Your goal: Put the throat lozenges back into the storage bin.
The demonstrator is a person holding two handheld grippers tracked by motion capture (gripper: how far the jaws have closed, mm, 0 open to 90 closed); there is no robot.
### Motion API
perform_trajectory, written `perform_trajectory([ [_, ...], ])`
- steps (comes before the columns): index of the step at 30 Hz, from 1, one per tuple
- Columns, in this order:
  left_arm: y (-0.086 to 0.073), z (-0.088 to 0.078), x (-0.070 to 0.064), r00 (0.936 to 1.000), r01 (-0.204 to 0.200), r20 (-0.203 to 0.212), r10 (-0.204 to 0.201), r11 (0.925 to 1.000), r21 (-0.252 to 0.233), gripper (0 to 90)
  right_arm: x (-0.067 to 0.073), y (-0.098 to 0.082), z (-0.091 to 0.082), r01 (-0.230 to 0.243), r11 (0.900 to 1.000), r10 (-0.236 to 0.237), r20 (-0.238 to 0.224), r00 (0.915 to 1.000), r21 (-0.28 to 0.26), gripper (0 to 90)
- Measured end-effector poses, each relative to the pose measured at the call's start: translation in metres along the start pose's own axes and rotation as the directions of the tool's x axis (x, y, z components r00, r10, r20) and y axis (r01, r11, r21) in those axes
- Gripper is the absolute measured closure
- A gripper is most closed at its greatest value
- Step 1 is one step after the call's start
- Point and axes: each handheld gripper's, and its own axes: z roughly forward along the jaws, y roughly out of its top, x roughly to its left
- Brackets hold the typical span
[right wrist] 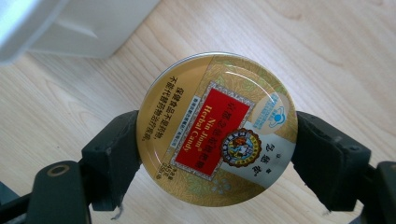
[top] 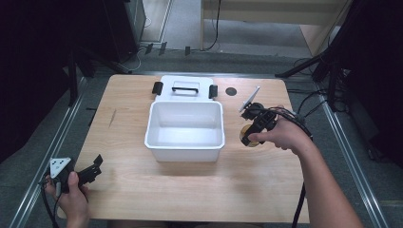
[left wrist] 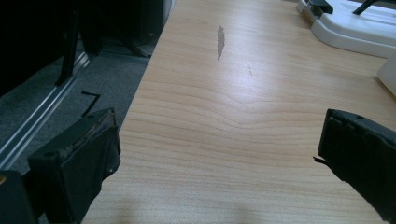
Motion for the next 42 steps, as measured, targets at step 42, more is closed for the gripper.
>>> perform_trajectory([
  [42,0.0,0.0,-0.002,0.9996,-0.028,-0.003,0.028,0.9996,0.009,0.0,0.04,0.071,-0.053,0.127,0.991,-0.126,0.026,0.9917,-0.03,20.9],
])
